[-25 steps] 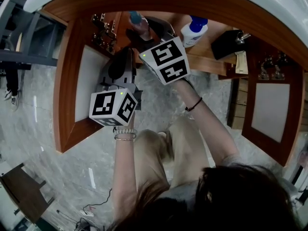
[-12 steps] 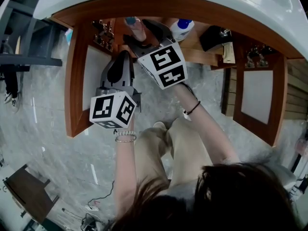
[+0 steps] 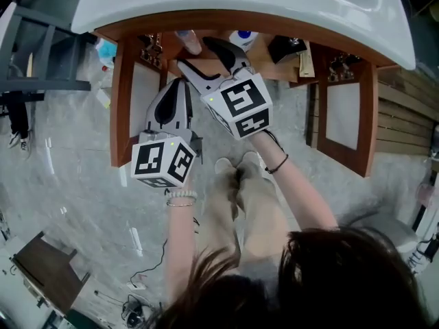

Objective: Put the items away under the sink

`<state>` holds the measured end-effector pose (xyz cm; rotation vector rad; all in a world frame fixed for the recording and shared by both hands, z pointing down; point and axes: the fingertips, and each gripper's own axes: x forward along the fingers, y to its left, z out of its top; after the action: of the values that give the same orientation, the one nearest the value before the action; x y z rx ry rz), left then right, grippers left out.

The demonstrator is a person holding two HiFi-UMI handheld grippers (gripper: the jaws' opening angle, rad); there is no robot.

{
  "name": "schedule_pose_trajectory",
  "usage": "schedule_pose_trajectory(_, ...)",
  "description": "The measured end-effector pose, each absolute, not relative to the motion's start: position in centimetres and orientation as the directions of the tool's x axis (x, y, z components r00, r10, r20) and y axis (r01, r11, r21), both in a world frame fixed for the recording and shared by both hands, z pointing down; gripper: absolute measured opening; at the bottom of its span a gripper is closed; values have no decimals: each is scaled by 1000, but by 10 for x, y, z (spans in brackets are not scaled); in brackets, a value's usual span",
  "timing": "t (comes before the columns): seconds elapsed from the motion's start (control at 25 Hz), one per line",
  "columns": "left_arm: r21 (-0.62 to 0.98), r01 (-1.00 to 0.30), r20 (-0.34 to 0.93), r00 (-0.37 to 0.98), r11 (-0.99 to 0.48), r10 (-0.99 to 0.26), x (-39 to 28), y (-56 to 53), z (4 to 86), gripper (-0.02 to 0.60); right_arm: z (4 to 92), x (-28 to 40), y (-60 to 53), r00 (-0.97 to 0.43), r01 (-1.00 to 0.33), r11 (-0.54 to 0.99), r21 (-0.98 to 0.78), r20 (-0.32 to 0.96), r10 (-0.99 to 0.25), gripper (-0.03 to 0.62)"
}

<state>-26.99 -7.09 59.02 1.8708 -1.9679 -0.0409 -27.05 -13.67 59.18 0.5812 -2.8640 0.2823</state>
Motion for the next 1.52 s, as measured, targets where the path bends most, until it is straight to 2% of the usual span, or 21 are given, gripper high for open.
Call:
schedule_pose_trajectory(0.12, 308, -948, 286, 5, 87, -958, -262, -66, 575, 0, 574, -258, -133, -897, -412, 898, -153, 241, -370, 262)
schedule_pose_trajectory(0.28, 314, -946, 289, 16, 79, -957, -253, -61, 556, 0, 554, -242, -126, -891, -426, 891, -160, 245, -382, 191)
schedule_pose_trajectory(0.88, 324, -946, 284, 105, -8, -953, -212, -56, 484, 0, 480, -181, -112, -853, -508, 830, -229, 263, -450, 72)
schedule_pose_trajectory(1.12, 273, -958, 279, 160, -82, -947, -189, -62, 447, 0, 444, -165, -109, -840, -531, 818, -222, 261, -475, 44)
schedule_pose_trajectory(1.52, 283, -950, 247, 204, -130, -947, -174, -64, 399, 0, 395, -144, -105, -847, -518, 827, -219, 263, -462, 23)
